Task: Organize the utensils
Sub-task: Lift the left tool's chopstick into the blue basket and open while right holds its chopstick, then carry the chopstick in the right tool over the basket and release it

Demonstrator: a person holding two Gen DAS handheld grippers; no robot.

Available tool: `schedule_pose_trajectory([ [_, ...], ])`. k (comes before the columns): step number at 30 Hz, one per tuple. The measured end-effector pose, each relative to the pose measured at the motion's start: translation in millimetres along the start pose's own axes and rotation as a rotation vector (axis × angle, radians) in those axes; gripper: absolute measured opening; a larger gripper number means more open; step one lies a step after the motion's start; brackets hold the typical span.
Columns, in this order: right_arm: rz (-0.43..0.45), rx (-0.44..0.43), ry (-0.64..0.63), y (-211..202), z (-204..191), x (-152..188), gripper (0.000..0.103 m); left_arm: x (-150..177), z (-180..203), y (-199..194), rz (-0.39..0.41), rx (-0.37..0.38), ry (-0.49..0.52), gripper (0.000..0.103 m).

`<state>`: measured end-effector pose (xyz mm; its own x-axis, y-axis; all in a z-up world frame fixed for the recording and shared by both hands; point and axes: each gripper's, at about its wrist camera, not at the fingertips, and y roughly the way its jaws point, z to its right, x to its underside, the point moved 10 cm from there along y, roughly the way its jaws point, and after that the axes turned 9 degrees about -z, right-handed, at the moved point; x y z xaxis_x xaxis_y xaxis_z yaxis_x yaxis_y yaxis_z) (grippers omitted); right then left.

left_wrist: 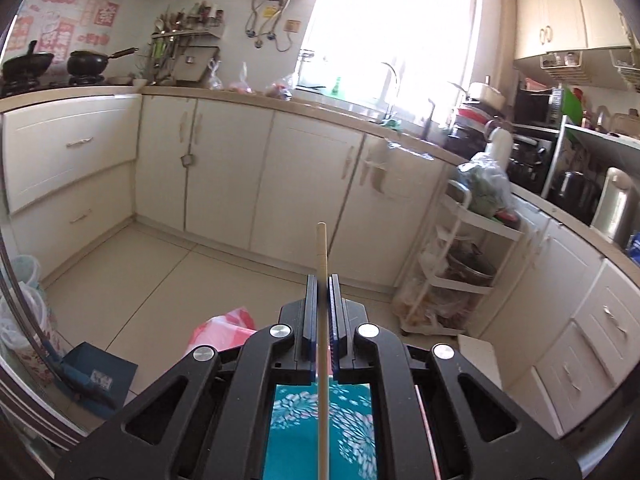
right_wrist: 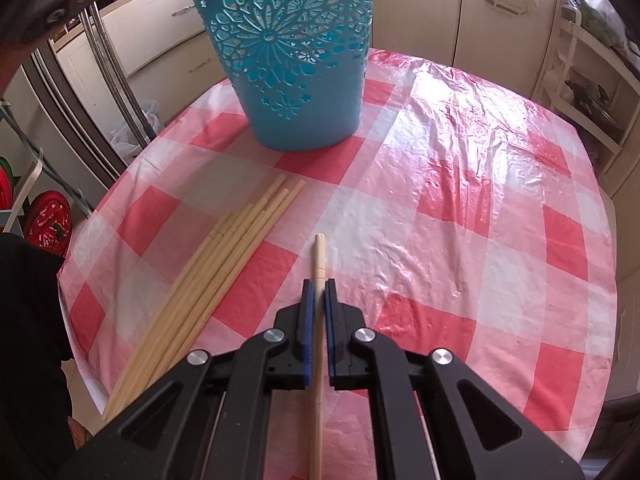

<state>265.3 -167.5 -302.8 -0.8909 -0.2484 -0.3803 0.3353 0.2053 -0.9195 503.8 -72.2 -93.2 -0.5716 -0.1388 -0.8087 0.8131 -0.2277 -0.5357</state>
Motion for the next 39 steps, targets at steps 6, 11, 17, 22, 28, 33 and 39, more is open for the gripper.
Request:
schedule_pose_trajectory([
  [6, 0.000, 0.007, -0.010, 0, -1, -1, 0.006, 8, -17, 13, -0.003, -0.016, -0.036, 0.005],
  [11, -0.003, 0.011, -0.013, 0, -1, -2, 0.006, 25, -16, 21, -0.059, -0.039, 0.025, 0.005],
  [17, -0.014, 0.019, -0.024, -1, -1, 0, 0.006, 69, -30, 28, -0.219, -0.080, 0.062, 0.018],
  [22, -0.008, 0.051, -0.036, -2, -2, 2, 0.006, 78, -55, -15, -0.185, -0.133, 0.064, 0.058],
  [28, 0.003, 0.062, -0.013, -5, -3, 1, 0.006, 86, -89, -74, -0.116, -0.153, 0.051, 0.077],
  [33, 0.131, -0.193, 0.131, -56, -13, -8, 0.006, 112, -138, -83, -0.097, -0.247, -0.014, 0.080],
  [39, 0.409, -0.381, 0.171, -158, -28, -69, 0.006, 117, -158, -83, -0.116, -0.255, -0.097, 0.080],
])
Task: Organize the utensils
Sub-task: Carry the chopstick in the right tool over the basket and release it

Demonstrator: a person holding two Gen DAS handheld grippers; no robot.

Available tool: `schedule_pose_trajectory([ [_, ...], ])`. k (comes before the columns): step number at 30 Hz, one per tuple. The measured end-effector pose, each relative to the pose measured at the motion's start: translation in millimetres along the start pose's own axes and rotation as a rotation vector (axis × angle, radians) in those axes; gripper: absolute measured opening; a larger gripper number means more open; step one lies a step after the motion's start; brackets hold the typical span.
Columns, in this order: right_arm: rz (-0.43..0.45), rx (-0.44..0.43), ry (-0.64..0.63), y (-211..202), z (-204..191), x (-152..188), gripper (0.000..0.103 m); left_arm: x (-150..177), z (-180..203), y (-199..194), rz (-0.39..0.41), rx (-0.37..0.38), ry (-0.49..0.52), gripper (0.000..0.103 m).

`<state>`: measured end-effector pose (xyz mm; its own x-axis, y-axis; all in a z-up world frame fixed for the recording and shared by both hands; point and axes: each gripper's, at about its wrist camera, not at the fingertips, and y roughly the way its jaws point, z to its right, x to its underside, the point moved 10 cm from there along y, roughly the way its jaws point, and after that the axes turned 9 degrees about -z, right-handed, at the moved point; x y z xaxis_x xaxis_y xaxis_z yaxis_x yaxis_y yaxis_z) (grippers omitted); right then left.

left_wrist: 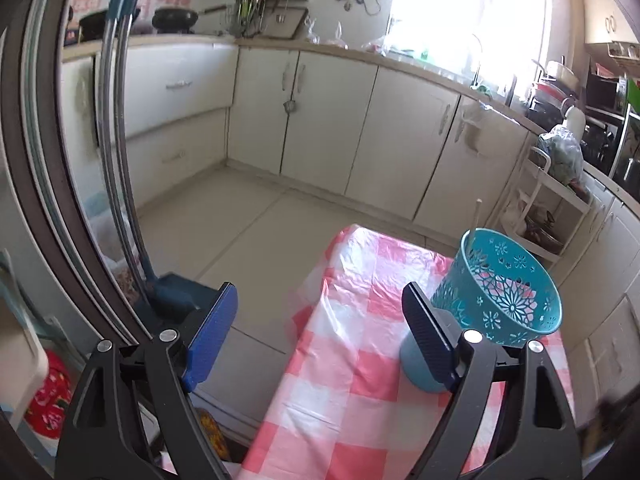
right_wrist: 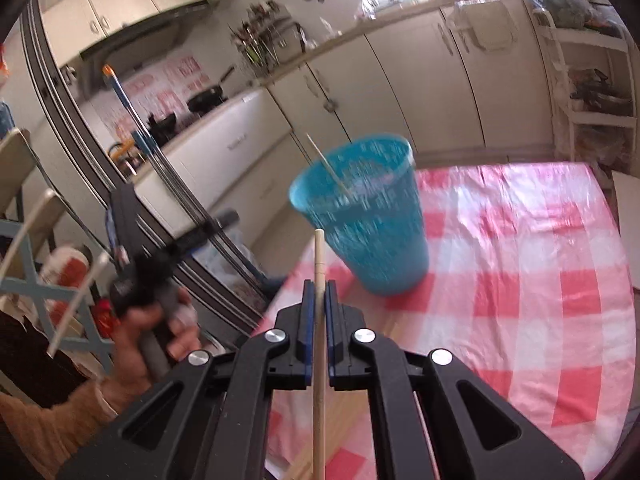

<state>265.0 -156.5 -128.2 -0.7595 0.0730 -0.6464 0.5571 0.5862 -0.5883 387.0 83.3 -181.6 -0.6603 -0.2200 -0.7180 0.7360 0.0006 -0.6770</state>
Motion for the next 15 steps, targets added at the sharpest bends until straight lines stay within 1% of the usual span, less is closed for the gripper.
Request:
schedule_pose_trajectory([
  [2, 0.099, -0.038, -0.017, -12, -18, -39, 0.006, -1, 2, -6, 0.024, 0.002, 0.015, 0.080],
  [4, 0.173, -0.049, -0.022, -16, -27, -73, 0.006, 1, 6, -7, 0.024, 0.005, 0.025, 0.080],
  [5, 0.216, -0.046, -0.020, -15, -30, -94, 0.006, 2, 8, -6, 0.020, 0.007, 0.034, 0.080],
  [7, 0.277, -0.032, -0.008, -5, -28, -127, 0.006, 4, 15, -5, 0.019, 0.009, 0.051, 0.081],
  [10, 0.349, 0.024, 0.058, 17, -10, -162, 0.006, 2, 24, -6, 0.023, 0.012, 0.078, 0.082],
  [12, 0.389, 0.094, 0.084, 29, 6, -175, 0.006, 2, 27, -6, 0.024, 0.019, 0.088, 0.083],
  [13, 0.395, 0.122, 0.099, 38, 15, -179, 0.006, 2, 28, -6, 0.022, 0.021, 0.090, 0.083],
  [15, 0.395, 0.172, 0.114, 51, 27, -176, 0.006, 3, 31, -4, 0.013, 0.030, 0.091, 0.084],
])
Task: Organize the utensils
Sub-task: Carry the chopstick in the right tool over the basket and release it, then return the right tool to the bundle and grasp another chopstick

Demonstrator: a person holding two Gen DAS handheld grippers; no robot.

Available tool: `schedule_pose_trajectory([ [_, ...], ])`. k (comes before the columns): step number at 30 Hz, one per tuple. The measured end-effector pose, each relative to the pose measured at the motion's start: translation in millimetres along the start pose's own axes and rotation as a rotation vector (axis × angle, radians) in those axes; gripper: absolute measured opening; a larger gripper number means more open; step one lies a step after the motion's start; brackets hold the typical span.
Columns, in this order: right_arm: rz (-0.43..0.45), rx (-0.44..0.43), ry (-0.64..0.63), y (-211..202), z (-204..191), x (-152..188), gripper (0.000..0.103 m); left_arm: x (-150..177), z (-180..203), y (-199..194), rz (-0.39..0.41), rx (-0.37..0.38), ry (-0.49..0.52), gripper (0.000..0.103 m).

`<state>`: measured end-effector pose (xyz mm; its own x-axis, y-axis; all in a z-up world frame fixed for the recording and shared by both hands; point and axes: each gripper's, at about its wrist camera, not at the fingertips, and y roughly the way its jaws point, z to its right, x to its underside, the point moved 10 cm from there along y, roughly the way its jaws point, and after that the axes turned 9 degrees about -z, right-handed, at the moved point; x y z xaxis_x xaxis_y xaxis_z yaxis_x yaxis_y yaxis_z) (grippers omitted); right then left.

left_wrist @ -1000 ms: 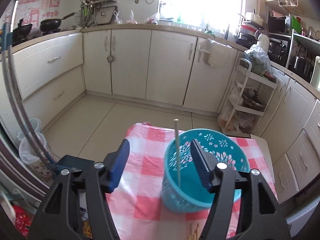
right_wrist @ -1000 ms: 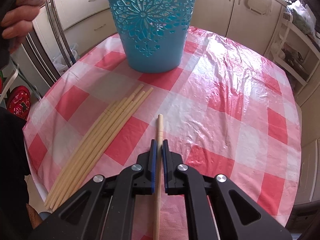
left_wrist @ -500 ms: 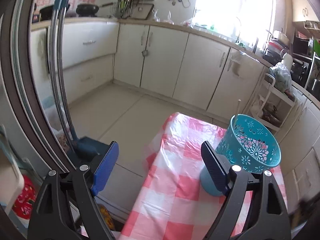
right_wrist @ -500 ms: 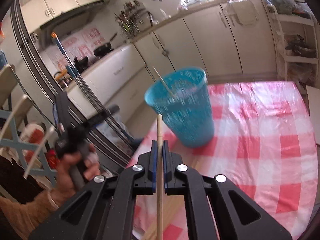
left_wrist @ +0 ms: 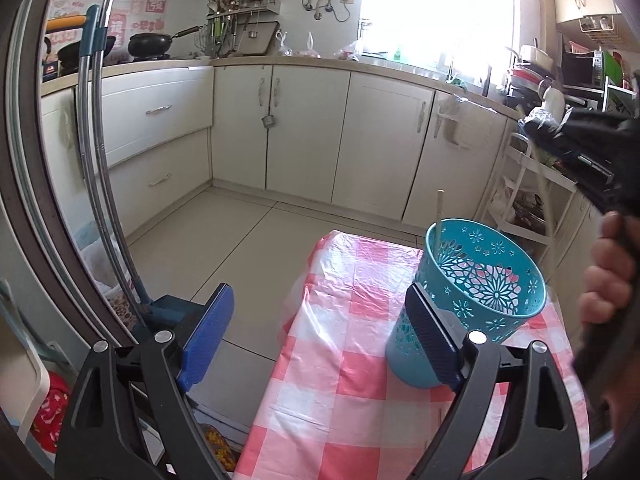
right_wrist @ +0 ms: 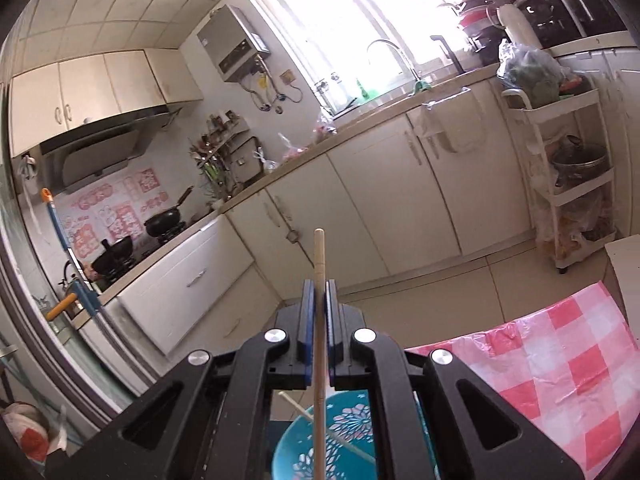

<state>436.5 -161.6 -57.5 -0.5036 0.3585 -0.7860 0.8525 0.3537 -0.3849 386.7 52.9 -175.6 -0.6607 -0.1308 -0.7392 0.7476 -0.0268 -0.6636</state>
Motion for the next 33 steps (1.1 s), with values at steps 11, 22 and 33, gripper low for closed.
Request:
schedule_pose_trajectory([
  [11, -0.080, 0.108, -0.050, 30, 26, 47, 0.007, 0, 7, -1, -0.004, 0.016, 0.012, 0.085],
  [22, -0.051, 0.103, -0.156, -27, -1, 51, 0.018, 0, 5, -4, 0.016, -0.021, 0.031, 0.086],
  [33, -0.246, 0.170, -0.206, -106, 5, 164, 0.031, 8, -12, -4, 0.001, -0.066, 0.041, 0.089],
])
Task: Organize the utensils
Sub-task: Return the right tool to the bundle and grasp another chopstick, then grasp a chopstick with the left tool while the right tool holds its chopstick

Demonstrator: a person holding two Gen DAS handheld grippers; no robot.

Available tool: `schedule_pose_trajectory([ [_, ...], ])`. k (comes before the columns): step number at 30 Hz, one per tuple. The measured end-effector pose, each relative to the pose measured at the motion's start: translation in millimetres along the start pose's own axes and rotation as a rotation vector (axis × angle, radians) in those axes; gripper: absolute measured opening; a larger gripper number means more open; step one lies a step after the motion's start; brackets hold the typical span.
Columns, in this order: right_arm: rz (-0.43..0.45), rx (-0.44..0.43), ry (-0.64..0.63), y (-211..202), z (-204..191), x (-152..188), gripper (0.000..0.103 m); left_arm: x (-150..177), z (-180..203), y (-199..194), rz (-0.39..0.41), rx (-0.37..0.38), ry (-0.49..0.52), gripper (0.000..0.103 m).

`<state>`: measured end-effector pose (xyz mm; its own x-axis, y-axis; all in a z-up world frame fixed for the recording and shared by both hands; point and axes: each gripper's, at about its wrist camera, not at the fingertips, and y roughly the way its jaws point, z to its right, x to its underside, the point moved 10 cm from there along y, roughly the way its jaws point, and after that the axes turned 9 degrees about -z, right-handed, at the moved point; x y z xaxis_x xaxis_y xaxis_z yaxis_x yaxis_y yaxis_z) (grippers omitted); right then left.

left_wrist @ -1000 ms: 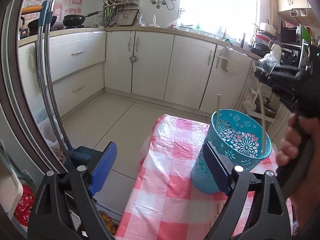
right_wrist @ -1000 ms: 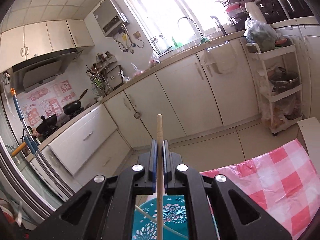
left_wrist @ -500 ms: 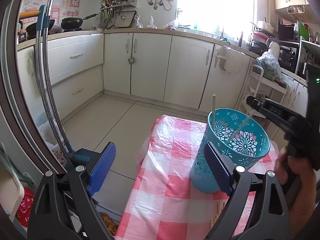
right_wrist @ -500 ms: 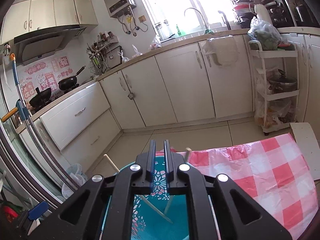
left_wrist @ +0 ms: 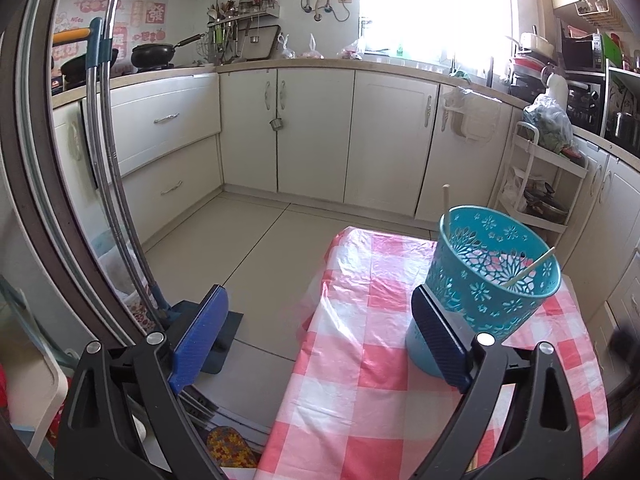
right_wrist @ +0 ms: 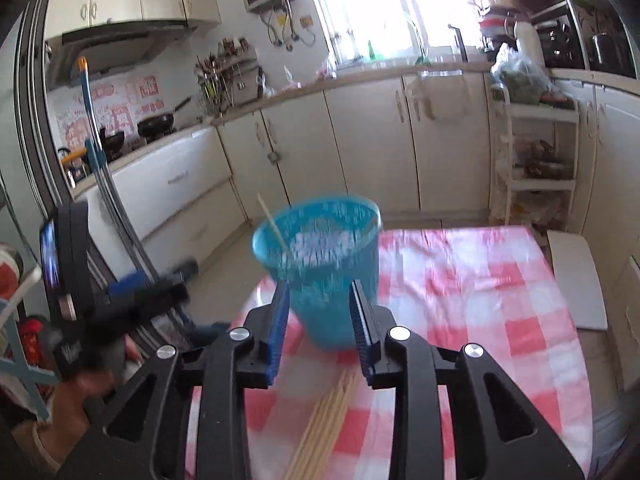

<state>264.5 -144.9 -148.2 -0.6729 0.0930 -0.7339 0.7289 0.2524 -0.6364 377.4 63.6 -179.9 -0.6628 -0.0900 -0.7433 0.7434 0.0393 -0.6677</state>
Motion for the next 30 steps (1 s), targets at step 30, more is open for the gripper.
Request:
schedule_pose_trajectory([
  [30, -0.364, 0.132, -0.014, 90, 42, 124, 0.006, 131, 59, 24, -0.388, 0.160, 0.269, 0.090],
])
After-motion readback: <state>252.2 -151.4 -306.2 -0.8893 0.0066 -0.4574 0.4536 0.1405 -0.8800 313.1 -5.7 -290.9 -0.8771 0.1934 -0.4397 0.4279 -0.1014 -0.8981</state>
